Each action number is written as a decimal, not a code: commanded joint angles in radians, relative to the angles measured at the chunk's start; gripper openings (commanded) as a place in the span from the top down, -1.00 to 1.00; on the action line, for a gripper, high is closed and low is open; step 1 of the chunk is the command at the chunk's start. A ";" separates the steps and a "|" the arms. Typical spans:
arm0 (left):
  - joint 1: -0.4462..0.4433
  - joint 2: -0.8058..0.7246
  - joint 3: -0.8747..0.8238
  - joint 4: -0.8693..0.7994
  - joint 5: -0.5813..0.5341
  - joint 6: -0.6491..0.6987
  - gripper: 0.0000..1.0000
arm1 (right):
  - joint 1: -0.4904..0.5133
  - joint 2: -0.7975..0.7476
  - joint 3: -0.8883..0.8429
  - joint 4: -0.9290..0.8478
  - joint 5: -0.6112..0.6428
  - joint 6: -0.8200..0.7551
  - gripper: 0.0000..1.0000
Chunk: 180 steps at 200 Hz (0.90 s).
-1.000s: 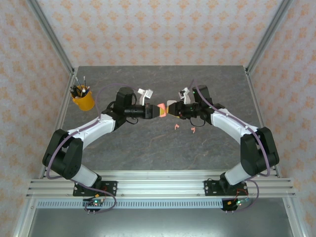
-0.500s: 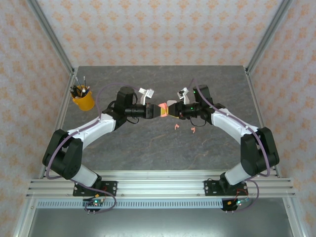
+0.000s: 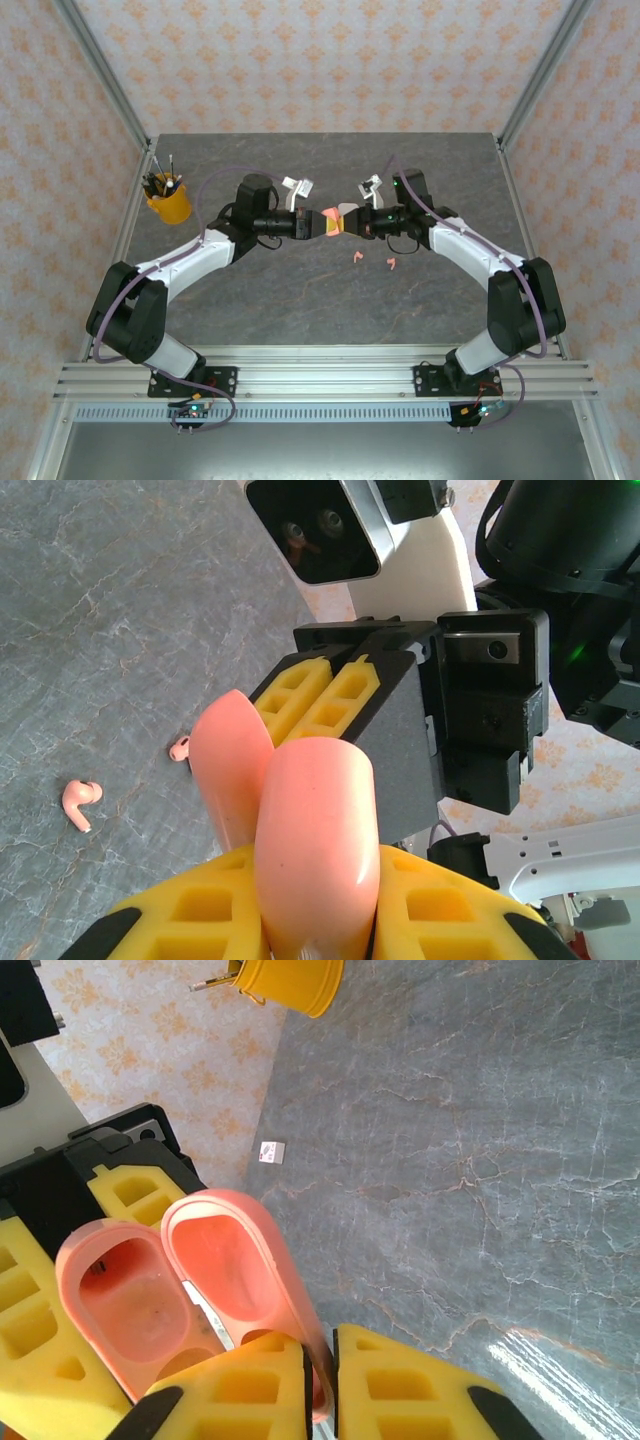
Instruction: Insert the wireless bluetooth earbuds into the charging case
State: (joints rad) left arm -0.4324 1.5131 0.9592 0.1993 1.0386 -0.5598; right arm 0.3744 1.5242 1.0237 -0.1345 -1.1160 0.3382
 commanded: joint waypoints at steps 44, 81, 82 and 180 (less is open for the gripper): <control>-0.025 -0.007 0.023 0.002 0.015 0.006 0.85 | 0.000 -0.012 0.061 -0.079 0.007 -0.070 1.00; -0.026 -0.016 0.023 -0.028 -0.010 0.016 0.58 | -0.002 -0.025 0.064 -0.116 0.044 -0.084 1.00; -0.025 -0.016 0.023 -0.029 -0.011 0.016 0.57 | -0.002 -0.026 0.065 -0.118 0.046 -0.085 1.00; 0.038 -0.113 0.109 -0.353 -0.096 0.199 -1.00 | 0.000 0.022 0.204 -0.377 0.273 -0.272 1.00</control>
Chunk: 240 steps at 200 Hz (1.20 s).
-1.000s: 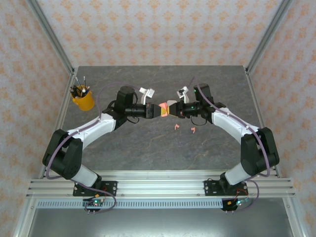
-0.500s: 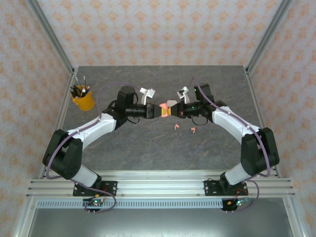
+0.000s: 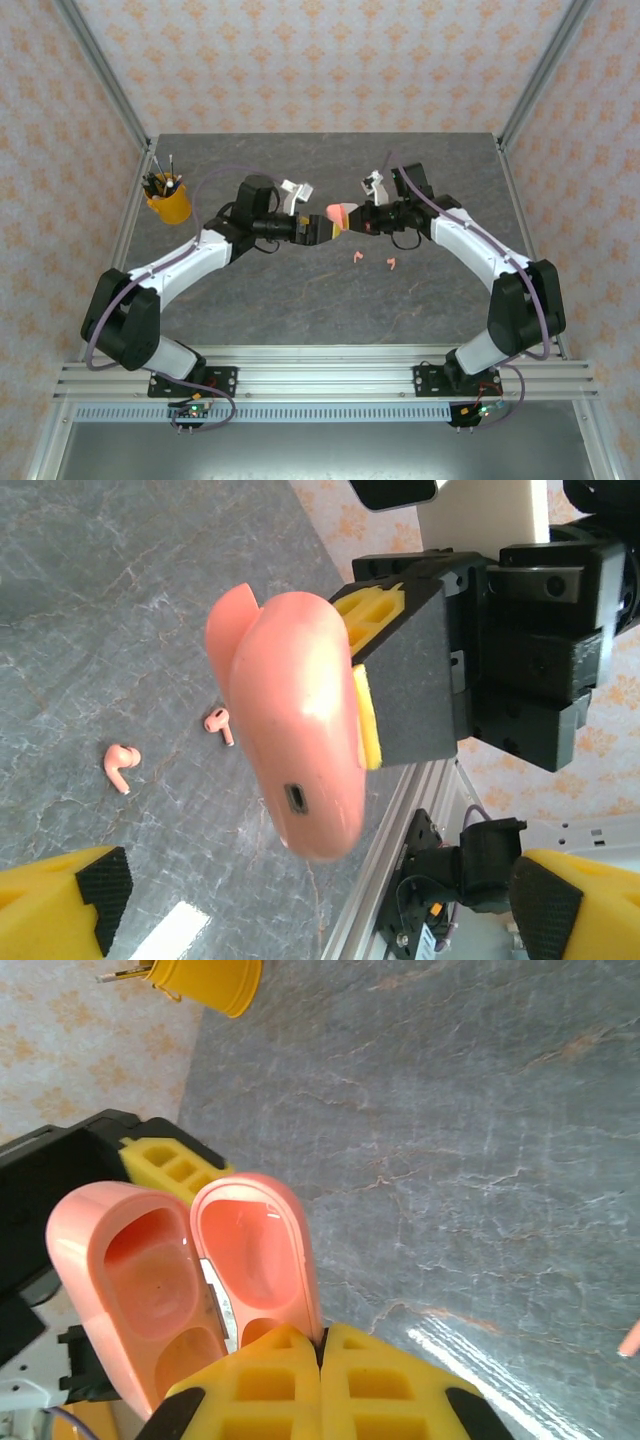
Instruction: Insert the wireless bluetooth earbuds into the charging case
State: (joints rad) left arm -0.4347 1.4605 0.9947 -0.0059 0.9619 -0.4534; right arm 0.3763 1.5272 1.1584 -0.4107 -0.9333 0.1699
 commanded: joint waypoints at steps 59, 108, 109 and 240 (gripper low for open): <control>0.129 0.067 0.373 -0.667 0.028 0.417 -1.00 | 0.014 0.078 0.251 -0.356 0.256 -0.386 1.00; 0.137 0.247 0.593 -0.954 0.064 0.627 -0.99 | 0.062 0.071 0.304 -0.413 0.355 -0.523 1.00; 0.137 0.252 0.597 -0.959 0.066 0.632 -0.99 | 0.064 0.072 0.304 -0.413 0.356 -0.525 1.00; 0.136 0.549 0.816 -1.195 0.265 0.876 -0.74 | 0.130 0.125 0.294 -0.251 0.372 -0.540 1.00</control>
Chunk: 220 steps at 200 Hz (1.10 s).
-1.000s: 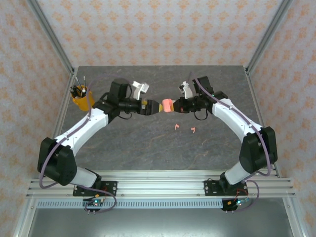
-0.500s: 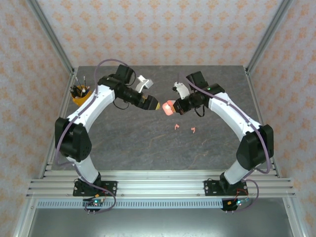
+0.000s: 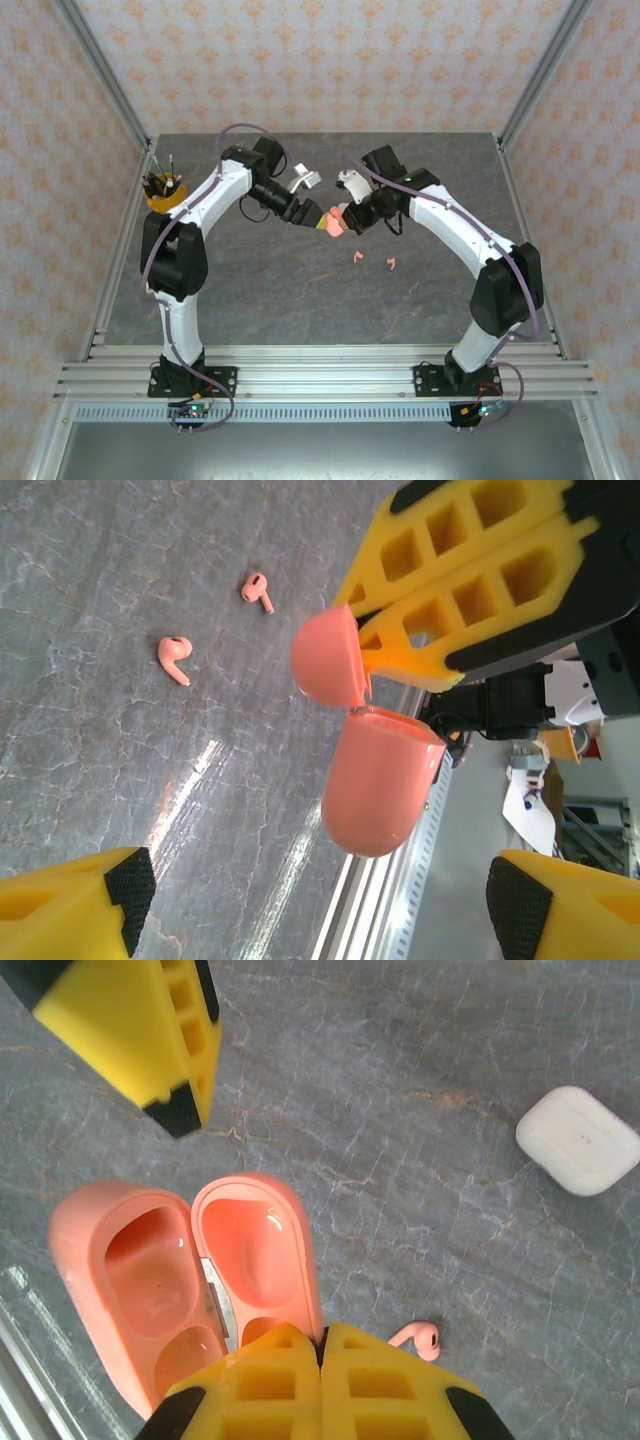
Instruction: Insert the wireless bluetooth earbuds into the charging case
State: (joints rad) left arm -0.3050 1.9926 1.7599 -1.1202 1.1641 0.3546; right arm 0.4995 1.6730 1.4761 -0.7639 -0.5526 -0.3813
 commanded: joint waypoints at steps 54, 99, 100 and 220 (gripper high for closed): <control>0.006 0.072 0.121 -0.199 0.077 0.161 -0.55 | 0.039 -0.009 -0.044 0.153 0.002 0.012 1.00; 0.006 0.105 0.148 -0.261 0.095 0.213 -0.33 | 0.058 -0.002 -0.038 0.143 0.038 -0.019 1.00; 0.006 0.105 0.149 -0.262 0.095 0.215 -0.32 | 0.059 -0.002 -0.038 0.143 0.040 -0.020 1.00; 0.006 0.169 0.208 -0.360 0.103 0.283 0.08 | 0.092 -0.042 -0.075 0.146 0.162 -0.087 1.00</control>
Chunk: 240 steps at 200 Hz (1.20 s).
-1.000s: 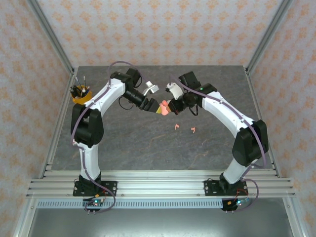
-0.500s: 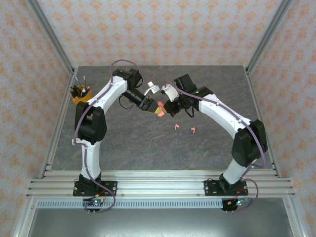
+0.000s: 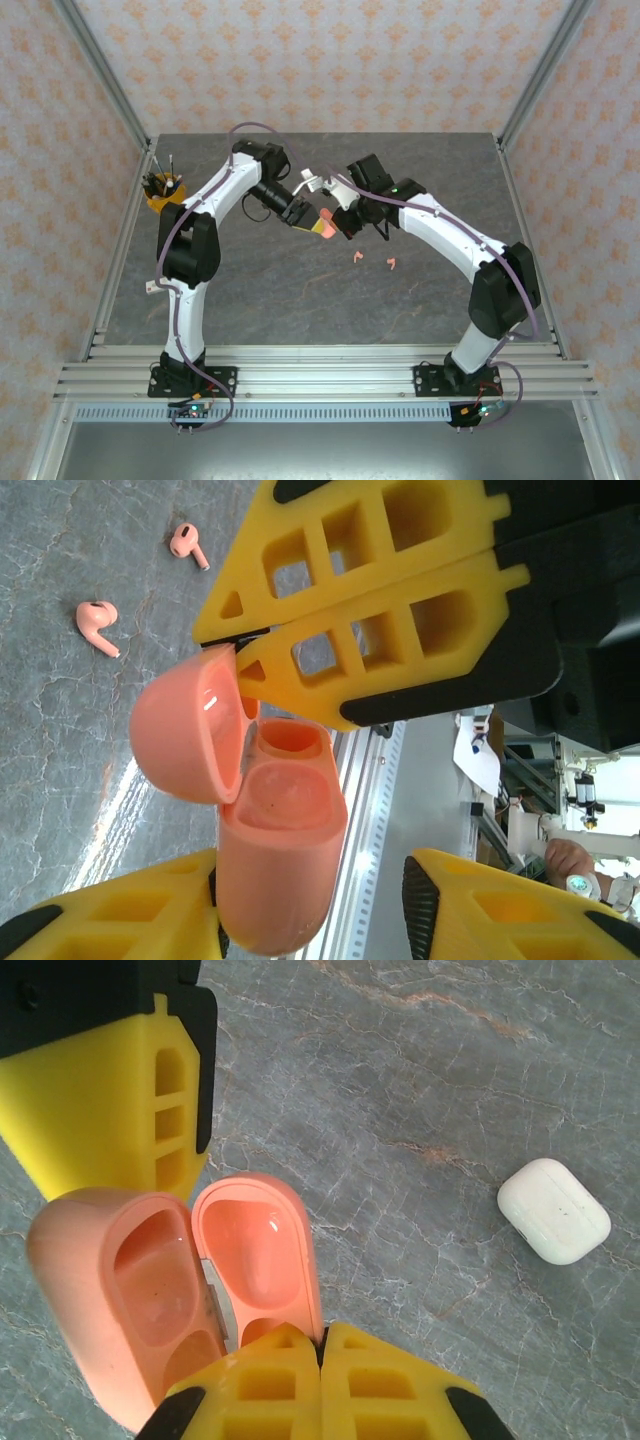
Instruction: Insert the wireless bluetooth earbuds into the charging case
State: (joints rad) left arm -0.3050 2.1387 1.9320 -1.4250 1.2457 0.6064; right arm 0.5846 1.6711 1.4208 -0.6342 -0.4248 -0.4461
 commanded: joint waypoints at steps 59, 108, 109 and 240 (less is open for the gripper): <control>0.006 0.044 0.045 -0.063 0.020 0.033 0.18 | 0.034 -0.052 -0.033 0.036 0.077 -0.023 1.00; 0.006 0.060 0.052 -0.066 0.018 0.035 0.25 | 0.034 -0.054 -0.027 0.035 0.081 -0.020 1.00; 0.006 0.060 0.053 -0.067 0.018 0.035 0.26 | 0.034 -0.054 -0.027 0.034 0.081 -0.019 1.00; -0.005 0.097 0.096 -0.132 0.059 0.087 0.28 | 0.034 -0.052 -0.024 0.044 0.049 -0.004 1.00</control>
State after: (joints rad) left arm -0.3058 2.2070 1.9881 -1.4944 1.2564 0.6506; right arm 0.6147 1.6520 1.3983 -0.6044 -0.3660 -0.4496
